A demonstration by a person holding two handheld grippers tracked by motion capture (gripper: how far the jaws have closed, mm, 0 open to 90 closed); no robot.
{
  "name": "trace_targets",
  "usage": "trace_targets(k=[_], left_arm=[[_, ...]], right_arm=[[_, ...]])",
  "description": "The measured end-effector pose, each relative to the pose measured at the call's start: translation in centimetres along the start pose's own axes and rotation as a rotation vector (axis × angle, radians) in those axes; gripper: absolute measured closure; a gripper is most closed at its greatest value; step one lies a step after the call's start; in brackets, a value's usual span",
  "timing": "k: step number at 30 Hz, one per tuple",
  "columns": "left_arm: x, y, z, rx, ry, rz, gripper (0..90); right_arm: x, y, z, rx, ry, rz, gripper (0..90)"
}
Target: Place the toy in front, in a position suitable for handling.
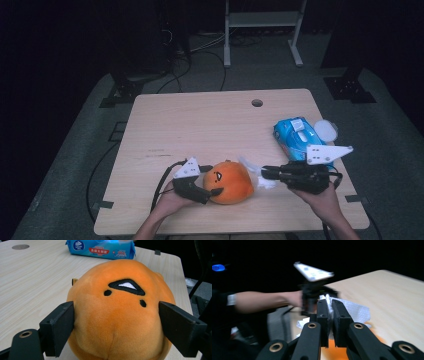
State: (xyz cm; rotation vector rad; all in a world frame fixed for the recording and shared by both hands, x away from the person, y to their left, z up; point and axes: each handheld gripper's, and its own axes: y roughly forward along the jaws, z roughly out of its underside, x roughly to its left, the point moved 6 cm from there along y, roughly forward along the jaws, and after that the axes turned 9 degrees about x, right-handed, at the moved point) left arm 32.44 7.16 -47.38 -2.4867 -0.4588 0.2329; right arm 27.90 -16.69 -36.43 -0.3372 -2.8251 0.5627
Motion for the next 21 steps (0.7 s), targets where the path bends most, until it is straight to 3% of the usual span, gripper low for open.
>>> trace_targets(k=[1, 2, 3, 5, 7, 11, 12, 15, 17, 18, 20, 21], left_arm=[[0.0, 0.0, 0.0, 0.000, 0.000, 0.000, 15.6], [0.0, 0.0, 0.0, -0.003, 0.006, 0.002, 15.6], [0.0, 0.0, 0.0, -0.003, 0.006, 0.002, 15.6], [-0.1, 0.0, 0.0, -0.003, 0.019, 0.000, 15.5], [-0.4, 0.1, -0.1, -0.001, 0.042, 0.001, 15.3], [-0.5, 0.2, -0.2, -0.001, 0.053, -0.001, 15.3], [-0.5, 0.2, -0.2, -0.001, 0.048, -0.002, 15.3], [-0.5, 0.2, -0.1, -0.002, 0.040, -0.001, 15.4], [-0.4, 0.2, -0.1, 0.001, 0.032, -0.001, 15.5], [-0.4, 0.3, -0.2, 0.002, 0.030, -0.006, 15.5], [-0.7, 0.4, -0.2, 0.015, 0.050, -0.013, 15.9], [-0.7, 0.4, -0.2, 0.015, 0.050, -0.013, 15.9]], right_arm=[[0.0, 0.0, 0.0, 0.000, 0.000, 0.000, 83.9], [0.5, 1.0, -0.1, 0.018, 0.003, -0.047, 83.9], [0.7, 1.8, 0.0, 0.040, 0.006, -0.064, 83.9], [0.6, 2.2, 0.2, 0.062, 0.003, -0.064, 83.9], [-0.4, 4.1, 1.1, 0.127, 0.024, -0.059, 83.5], [-1.5, 5.9, 1.9, 0.188, 0.017, -0.012, 81.8], [-1.8, 7.2, 2.5, 0.224, -0.009, 0.014, 75.6], [-1.3, 8.7, 3.3, 0.273, -0.075, 0.046, 66.2], [-1.0, 9.1, 3.4, 0.279, -0.100, 0.067, 64.2], [-0.4, 10.0, 3.5, 0.292, -0.178, 0.131, 58.3], [-0.2, 10.6, 3.7, 0.304, -0.231, 0.172, 57.1], [-0.2, 10.6, 3.7, 0.304, -0.231, 0.172, 57.1]])
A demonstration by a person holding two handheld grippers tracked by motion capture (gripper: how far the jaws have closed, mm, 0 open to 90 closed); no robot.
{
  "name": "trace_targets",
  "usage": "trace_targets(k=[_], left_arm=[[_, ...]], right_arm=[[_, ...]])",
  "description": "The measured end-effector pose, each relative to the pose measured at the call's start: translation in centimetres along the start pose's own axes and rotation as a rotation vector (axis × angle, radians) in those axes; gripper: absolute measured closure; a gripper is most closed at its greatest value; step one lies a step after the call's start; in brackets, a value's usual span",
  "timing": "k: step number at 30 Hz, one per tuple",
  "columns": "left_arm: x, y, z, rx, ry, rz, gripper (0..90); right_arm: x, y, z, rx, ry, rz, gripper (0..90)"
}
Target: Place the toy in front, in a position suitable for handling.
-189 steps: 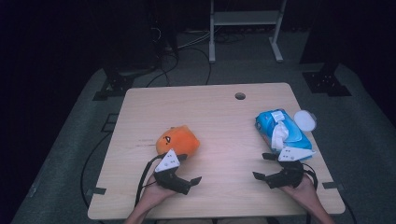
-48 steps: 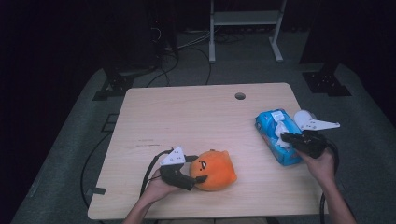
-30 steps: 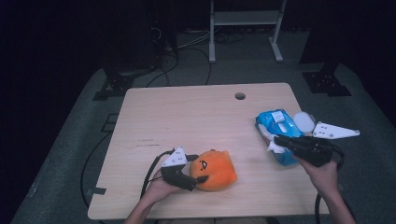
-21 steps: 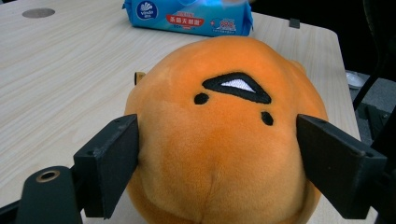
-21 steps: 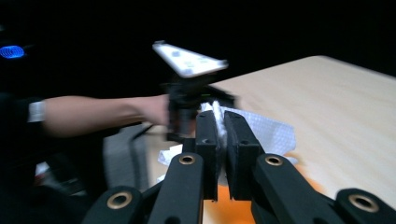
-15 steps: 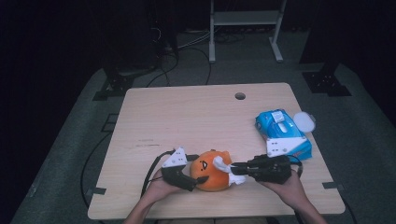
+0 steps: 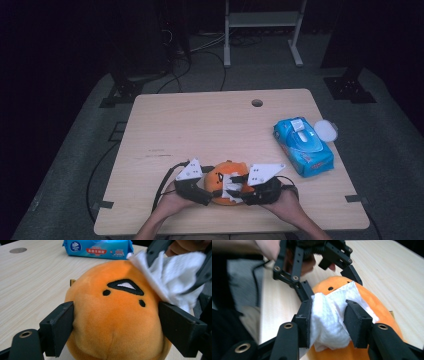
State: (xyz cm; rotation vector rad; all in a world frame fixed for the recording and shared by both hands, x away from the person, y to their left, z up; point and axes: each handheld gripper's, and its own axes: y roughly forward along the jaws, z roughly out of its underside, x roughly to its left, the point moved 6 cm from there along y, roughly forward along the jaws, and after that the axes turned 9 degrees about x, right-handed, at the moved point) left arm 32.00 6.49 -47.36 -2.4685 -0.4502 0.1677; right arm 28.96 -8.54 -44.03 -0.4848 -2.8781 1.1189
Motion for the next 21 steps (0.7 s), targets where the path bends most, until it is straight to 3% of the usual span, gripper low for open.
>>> trace_targets(k=[2, 5, 6, 8, 9, 13, 17, 19, 21], left_arm=[[0.0, 0.0, 0.1, 0.010, 0.006, 0.001, 15.9], [0.0, -0.1, 0.1, -0.003, 0.003, 0.035, 15.6], [0.0, -0.1, 0.1, -0.003, 0.003, 0.035, 15.3], [0.1, -0.2, 0.0, -0.008, -0.015, 0.064, 14.3], [0.4, -0.5, -0.2, -0.024, -0.066, 0.103, 13.7], [0.6, -0.4, -0.2, -0.028, -0.066, 0.090, 20.9], [0.6, -0.4, -0.2, -0.030, -0.063, 0.084, 21.4], [0.6, -0.1, -0.3, -0.035, -0.055, 0.076, 20.9], [0.5, 0.1, -0.4, -0.038, -0.057, 0.069, 20.4]], right_arm=[[0.0, 0.6, 0.1, 0.006, -0.034, 0.036, 58.3], [-0.6, 0.6, 0.6, -0.011, 0.008, 0.025, 71.8], [-0.6, 0.6, 0.6, -0.011, 0.008, 0.025, 71.8], [-0.8, 0.4, 0.8, -0.003, 0.032, 0.004, 77.6], [-1.1, 0.2, 1.0, -0.001, 0.049, -0.008, 79.5], [-2.2, -1.1, 1.8, -0.005, 0.100, -0.005, 81.6], [-3.2, -1.9, 3.1, 0.002, 0.137, 0.013, 81.7], [-3.5, -2.2, 4.1, -0.007, 0.182, -0.002, 81.8], [-3.3, -2.1, 3.8, -0.019, 0.189, -0.006, 81.9]])
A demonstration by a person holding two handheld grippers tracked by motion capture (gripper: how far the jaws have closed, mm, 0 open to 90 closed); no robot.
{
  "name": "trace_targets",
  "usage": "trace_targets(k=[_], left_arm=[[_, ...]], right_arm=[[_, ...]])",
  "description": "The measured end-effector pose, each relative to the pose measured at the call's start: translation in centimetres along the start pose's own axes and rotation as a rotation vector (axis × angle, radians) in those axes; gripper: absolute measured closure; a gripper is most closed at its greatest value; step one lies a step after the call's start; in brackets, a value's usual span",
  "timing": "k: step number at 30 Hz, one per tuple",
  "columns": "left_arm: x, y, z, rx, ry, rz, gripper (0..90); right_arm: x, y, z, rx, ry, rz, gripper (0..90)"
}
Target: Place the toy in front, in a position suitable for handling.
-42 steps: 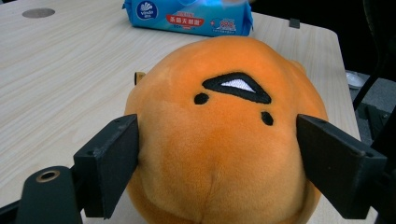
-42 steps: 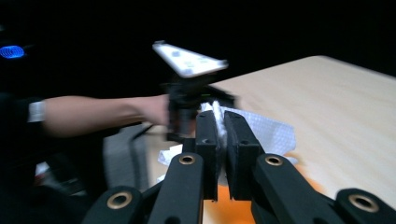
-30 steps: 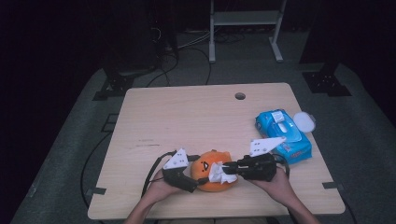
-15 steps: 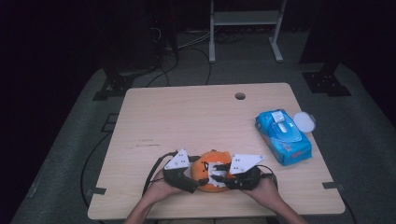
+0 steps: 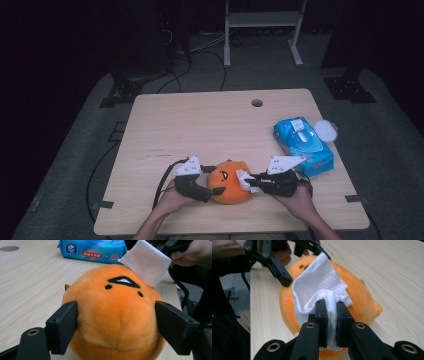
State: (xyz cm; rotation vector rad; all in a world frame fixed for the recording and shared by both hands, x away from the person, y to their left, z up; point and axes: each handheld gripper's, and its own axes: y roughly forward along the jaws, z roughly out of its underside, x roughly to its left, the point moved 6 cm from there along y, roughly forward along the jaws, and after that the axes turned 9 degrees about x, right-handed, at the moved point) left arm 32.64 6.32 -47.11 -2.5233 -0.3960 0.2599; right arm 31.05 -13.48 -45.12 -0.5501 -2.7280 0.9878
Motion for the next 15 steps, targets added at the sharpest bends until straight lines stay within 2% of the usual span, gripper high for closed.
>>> trace_targets(k=[5, 7, 9, 11, 14, 15], left_arm=[[-0.1, 0.4, -0.1, -0.004, 0.018, -0.011, 20.4], [-0.2, 0.2, 0.0, 0.002, 0.022, -0.018, 20.4], [-0.2, 0.1, 0.2, 0.008, 0.030, -0.024, 20.5], [-0.2, 0.1, 0.3, 0.002, 0.030, -0.020, 20.5], [-0.2, 0.2, 0.2, 0.004, 0.033, -0.020, 20.5], [-0.2, 0.4, 0.1, 0.004, 0.033, -0.020, 20.5]], right_arm=[[1.2, 0.6, -1.6, -0.032, -0.040, -0.021, 81.9], [1.4, 0.9, -1.9, -0.017, -0.062, 0.003, 82.2], [1.2, 0.8, -1.7, -0.009, -0.059, 0.013, 82.4], [0.4, 0.3, -0.8, -0.011, -0.015, 0.010, 82.1], [0.5, 0.2, -0.6, -0.018, -0.012, 0.001, 80.4], [1.0, 0.4, -0.9, -0.045, -0.027, -0.022, 75.4]])
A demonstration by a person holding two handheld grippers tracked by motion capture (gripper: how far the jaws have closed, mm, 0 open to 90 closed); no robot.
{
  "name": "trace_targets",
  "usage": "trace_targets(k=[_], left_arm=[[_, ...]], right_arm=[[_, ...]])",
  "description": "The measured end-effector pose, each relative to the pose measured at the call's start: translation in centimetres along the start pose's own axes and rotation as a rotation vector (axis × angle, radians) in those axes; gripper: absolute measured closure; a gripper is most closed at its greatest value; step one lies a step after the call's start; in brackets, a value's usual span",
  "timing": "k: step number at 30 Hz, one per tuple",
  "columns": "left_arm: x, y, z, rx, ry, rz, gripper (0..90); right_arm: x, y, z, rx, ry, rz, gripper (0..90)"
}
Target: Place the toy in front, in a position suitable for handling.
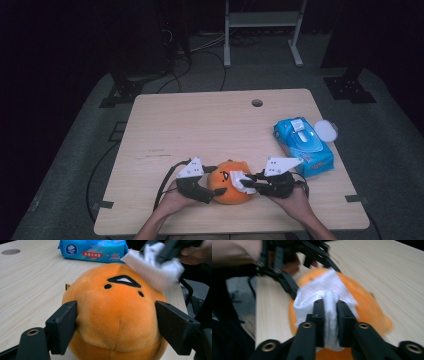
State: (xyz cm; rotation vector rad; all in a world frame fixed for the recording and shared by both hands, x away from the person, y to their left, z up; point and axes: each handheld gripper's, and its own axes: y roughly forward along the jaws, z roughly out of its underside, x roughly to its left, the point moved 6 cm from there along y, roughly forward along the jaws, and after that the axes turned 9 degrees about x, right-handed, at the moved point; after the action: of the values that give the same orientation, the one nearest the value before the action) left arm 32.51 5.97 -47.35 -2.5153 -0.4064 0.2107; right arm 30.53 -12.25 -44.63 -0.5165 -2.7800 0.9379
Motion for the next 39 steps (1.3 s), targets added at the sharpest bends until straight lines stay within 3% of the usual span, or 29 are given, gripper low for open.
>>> trace_targets(k=[2, 3, 6, 7, 10, 13, 16, 17, 18, 19, 22, 23, 25, 27, 28, 29, 31, 34, 35, 36, 37, 38, 39], left_arm=[[0.0, 0.0, 0.0, 0.003, 0.002, -0.002, 20.5], [-0.1, 0.0, 0.0, 0.009, 0.008, -0.006, 20.5], [-0.2, 0.1, 0.1, 0.023, 0.018, -0.007, 20.5], [-0.3, 0.2, 0.1, 0.037, 0.022, 0.009, 18.9], [-0.4, 0.3, 0.2, 0.049, 0.022, 0.025, 16.0], [-0.9, 0.7, 0.3, 0.072, 0.047, 0.039, 7.8], [-0.8, 0.9, 0.3, 0.078, 0.050, 0.029, 6.7], [-0.8, 0.8, 0.3, 0.076, 0.047, 0.024, 8.9], [-0.7, 0.8, 0.2, 0.072, 0.045, 0.019, 8.9], [-0.5, 0.6, 0.1, 0.054, 0.034, 0.019, 11.5], [-0.4, 0.5, 0.0, 0.032, 0.030, 0.013, 12.7], [-0.1, 0.3, -0.3, 0.018, 0.039, -0.024, 12.6], [0.1, 0.2, -0.4, 0.005, 0.038, -0.033, 11.7], [0.3, 0.2, -0.6, 0.004, 0.026, -0.025, 11.7], [0.3, 0.2, -0.6, 0.004, 0.026, -0.025, 11.9], [0.2, 0.2, -0.5, 0.001, 0.024, -0.020, 12.5], [0.1, 0.3, -0.4, 0.005, 0.028, -0.021, 14.3], [0.0, 0.4, -0.3, 0.001, 0.025, -0.022, 15.6], [-0.1, 0.7, -0.4, -0.008, 0.013, -0.022, 15.6], [-0.1, 0.7, -0.4, -0.008, 0.013, -0.022, 15.6], [-0.3, 0.8, -0.4, -0.003, 0.027, -0.029, 15.6], [-0.3, 0.8, -0.4, -0.003, 0.027, -0.029, 15.6], [-0.3, 0.7, -0.4, 0.007, 0.032, -0.035, 15.6]], right_arm=[[0.3, 0.3, -0.3, -0.003, -0.010, -0.007, 73.1], [0.7, 1.0, -0.9, 0.000, -0.050, 0.011, 66.3], [0.9, 1.5, -1.3, 0.003, -0.063, 0.005, 64.3], [1.0, 2.1, -1.4, 0.013, -0.097, 0.027, 63.3], [1.3, 2.6, -1.3, 0.020, -0.127, 0.035, 62.3], [1.7, 3.0, -0.9, 0.014, -0.160, 0.052, 62.6], [1.8, 3.2, -0.8, 0.024, -0.162, 0.077, 66.3], [1.7, 3.1, -0.7, 0.043, -0.152, 0.085, 76.6], [1.7, 3.1, -0.7, 0.043, -0.152, 0.085, 76.6], [1.4, 2.7, -0.7, 0.047, -0.115, 0.070, 80.3], [1.0, 2.0, -0.6, 0.042, -0.086, 0.062, 81.5], [0.6, 1.1, -0.5, 0.030, -0.069, 0.070, 81.8], [0.2, 0.6, -0.3, 0.027, -0.058, 0.082, 81.9], [-0.9, -0.5, 0.5, 0.014, -0.009, 0.081, 81.9], [-0.9, -0.5, 0.5, 0.014, -0.009, 0.081, 81.9], [-1.5, -0.8, 1.3, 0.017, 0.031, 0.075, 81.9], [-1.5, -0.8, 1.5, 0.016, 0.051, 0.065, 81.9], [-1.0, -0.6, 1.2, 0.014, 0.038, 0.062, 81.9], [-0.3, -0.2, 0.4, -0.007, 0.022, 0.028, 81.9], [-0.3, -0.2, 0.4, -0.007, 0.022, 0.028, 81.9], [0.6, 0.4, -0.4, -0.011, -0.006, 0.006, 81.8], [0.6, 0.4, -0.4, -0.011, -0.006, 0.006, 81.8], [1.1, 1.1, -0.7, 0.011, -0.045, 0.017, 81.8]])
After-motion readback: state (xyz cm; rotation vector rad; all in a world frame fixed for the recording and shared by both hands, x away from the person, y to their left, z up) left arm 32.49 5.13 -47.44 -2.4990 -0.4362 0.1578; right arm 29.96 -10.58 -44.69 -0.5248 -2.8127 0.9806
